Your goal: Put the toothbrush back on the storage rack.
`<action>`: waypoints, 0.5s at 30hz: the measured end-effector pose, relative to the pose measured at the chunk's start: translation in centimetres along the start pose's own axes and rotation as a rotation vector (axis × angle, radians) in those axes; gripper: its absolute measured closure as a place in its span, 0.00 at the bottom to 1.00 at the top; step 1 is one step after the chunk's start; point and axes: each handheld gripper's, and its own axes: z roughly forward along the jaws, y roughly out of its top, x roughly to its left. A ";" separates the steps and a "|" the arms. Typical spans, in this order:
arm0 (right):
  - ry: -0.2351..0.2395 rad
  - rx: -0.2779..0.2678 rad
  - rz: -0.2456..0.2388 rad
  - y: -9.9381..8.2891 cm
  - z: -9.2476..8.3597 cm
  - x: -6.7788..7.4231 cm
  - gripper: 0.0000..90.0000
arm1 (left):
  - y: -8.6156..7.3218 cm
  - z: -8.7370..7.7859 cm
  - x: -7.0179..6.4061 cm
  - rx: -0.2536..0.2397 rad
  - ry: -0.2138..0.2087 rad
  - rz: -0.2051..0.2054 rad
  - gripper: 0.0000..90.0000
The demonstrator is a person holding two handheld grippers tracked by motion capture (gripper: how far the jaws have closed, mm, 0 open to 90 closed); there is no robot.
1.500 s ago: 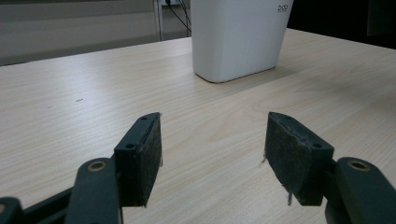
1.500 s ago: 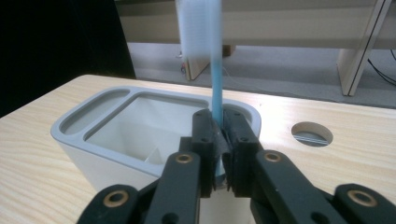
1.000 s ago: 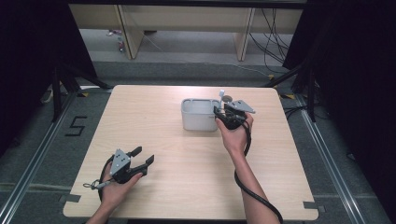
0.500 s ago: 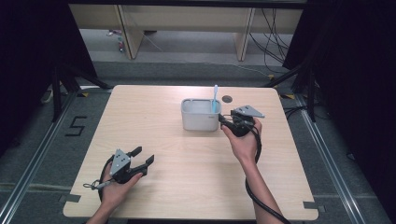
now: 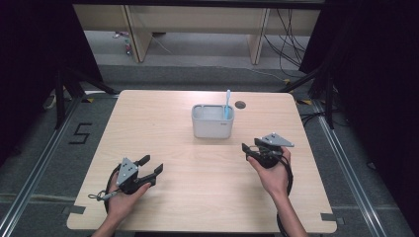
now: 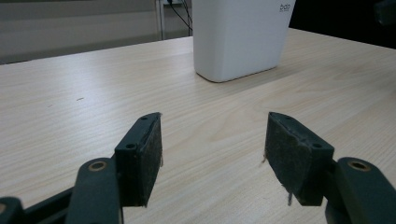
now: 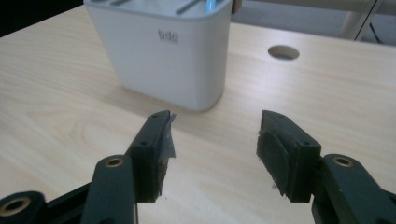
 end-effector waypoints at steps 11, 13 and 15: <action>0.003 -0.040 0.007 -4.9 -1.8 0.5 0.52 | 0.0 0.0 0.1 -0.003 0.003 -0.008 0.40; 0.012 -0.054 -0.003 -5.5 -2.1 0.6 0.52 | 0.0 0.0 0.0 0.001 0.004 -0.002 0.40; 0.026 -0.061 -0.028 -5.9 -2.3 0.7 0.52 | 0.0 0.0 0.0 0.002 0.002 0.001 0.40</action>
